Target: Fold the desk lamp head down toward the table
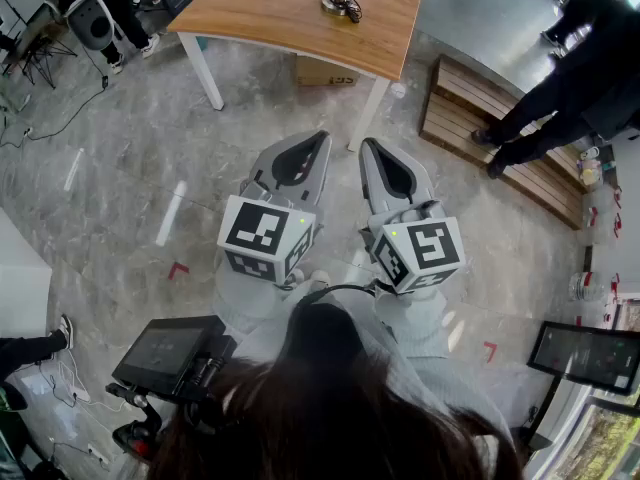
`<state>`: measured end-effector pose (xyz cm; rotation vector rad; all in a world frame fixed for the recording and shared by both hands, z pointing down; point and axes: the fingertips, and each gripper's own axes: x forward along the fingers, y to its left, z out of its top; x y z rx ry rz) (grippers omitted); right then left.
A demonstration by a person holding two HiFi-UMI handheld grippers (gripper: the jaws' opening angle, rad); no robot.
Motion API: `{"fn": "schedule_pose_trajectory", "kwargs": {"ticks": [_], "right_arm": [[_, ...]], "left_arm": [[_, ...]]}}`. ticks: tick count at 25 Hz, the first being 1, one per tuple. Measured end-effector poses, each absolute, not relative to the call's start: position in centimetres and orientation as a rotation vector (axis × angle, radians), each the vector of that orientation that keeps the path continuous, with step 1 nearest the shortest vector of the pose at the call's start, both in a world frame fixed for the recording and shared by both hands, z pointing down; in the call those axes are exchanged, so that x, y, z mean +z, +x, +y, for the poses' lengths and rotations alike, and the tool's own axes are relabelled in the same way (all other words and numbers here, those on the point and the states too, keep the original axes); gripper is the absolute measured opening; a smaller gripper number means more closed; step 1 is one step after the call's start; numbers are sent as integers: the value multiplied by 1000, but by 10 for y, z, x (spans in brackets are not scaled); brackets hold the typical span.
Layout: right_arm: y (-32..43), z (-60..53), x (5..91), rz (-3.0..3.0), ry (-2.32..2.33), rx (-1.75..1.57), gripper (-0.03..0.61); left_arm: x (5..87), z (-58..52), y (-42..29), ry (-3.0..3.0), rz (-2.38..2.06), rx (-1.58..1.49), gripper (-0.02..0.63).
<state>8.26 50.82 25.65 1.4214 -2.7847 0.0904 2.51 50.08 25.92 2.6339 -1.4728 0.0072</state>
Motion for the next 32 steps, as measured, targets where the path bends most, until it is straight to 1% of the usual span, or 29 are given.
{"fn": "schedule_pose_trajectory", "kwargs": {"ticks": [12, 19, 26, 32], "right_arm": [[83, 497, 248, -2800, 1401, 90, 0], [102, 459, 260, -2819, 1382, 102, 2], [99, 376, 277, -2802, 1418, 138, 2], [74, 262, 281, -2759, 1484, 126, 2]], "left_arm": [[252, 488, 28, 2619, -1494, 18, 2], [266, 452, 41, 2585, -1504, 15, 2], [287, 372, 22, 2557, -1506, 40, 1], [290, 255, -19, 2585, -1472, 31, 2]]}}
